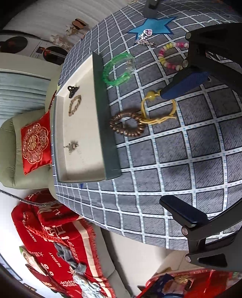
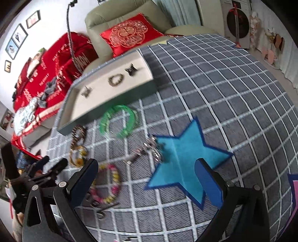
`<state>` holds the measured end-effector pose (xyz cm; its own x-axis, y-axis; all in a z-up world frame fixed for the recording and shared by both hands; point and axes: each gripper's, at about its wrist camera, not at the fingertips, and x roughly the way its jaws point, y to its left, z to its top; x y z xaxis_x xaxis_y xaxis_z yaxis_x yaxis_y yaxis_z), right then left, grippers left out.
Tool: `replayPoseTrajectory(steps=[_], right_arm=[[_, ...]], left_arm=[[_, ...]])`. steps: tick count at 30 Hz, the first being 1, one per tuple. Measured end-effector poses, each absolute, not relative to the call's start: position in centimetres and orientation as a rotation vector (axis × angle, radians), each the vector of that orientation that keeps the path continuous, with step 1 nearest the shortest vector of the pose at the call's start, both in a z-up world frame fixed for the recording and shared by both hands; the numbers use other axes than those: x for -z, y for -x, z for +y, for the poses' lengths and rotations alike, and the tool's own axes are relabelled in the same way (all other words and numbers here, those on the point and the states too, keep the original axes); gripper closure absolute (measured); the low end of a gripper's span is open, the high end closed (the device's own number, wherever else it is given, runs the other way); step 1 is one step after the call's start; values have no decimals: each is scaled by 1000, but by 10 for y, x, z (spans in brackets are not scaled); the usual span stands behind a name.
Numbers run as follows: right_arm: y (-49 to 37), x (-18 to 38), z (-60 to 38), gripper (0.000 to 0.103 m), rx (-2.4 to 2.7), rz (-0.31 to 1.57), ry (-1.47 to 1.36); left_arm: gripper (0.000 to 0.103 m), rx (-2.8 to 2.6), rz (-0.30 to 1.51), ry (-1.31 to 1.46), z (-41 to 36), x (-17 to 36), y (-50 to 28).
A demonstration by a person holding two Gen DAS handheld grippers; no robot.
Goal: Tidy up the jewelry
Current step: 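Withdraw both tools from the tray toward the remaining jewelry, then grasp the silver star clip with the right tool while the left tool grasps the yellow-cord bracelet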
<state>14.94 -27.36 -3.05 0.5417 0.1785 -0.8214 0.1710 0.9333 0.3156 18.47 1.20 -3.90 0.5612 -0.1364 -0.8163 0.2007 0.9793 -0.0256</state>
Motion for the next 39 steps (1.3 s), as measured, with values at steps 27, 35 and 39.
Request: replayPoseTrajectory(steps=[27, 35, 39], right_arm=[[-165, 60, -259, 16, 83, 1038, -127], [-171, 57, -247, 43, 61, 1021, -69], [-171, 55, -244, 69, 54, 1016, -71]], left_arm=[[6, 201, 982, -59, -2, 56, -191], [42, 242, 965, -81, -11, 52, -190], [67, 270, 953, -91, -13, 50, -188]])
